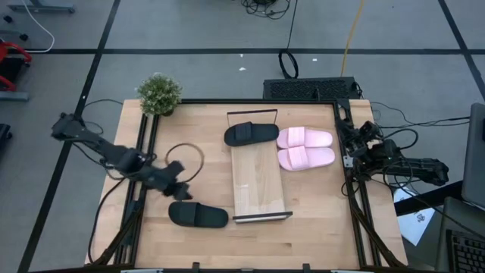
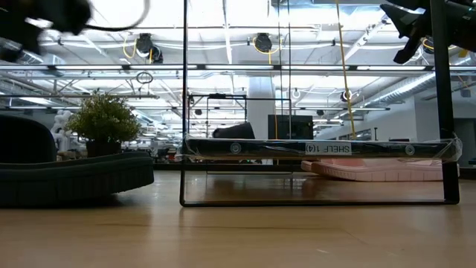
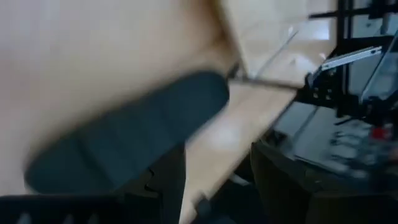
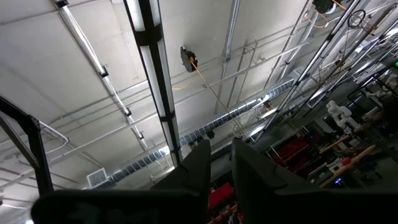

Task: Pick and place slides into the shelf
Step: Put the black slide on the shelf

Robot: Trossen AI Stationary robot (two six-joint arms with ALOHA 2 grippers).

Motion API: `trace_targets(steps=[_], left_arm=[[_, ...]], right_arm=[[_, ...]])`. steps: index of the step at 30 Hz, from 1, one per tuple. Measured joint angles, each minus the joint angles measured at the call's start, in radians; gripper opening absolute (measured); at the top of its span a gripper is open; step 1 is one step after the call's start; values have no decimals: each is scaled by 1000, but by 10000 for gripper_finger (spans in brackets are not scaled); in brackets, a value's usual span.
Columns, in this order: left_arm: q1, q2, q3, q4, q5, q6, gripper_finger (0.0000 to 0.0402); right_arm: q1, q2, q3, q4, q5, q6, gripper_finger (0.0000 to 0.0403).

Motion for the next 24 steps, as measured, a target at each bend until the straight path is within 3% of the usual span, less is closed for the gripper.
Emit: trace_targets(steps=[4,7,11,24], left_arm=[[-139,-30,0,-73,-68,-308,175],[-215,4,0,-78,-145,-450,175],[-269,93,0,-69,-145,-603,175],[-313,318,0,-2,-116,-750,175]], right_arm=[[0,0,0,-1,-21,0,54],[0,1,0,-1,-26,-4,54],[0,1,0,1,-44,-12,54],[0,1,0,3,-45,-31,54]])
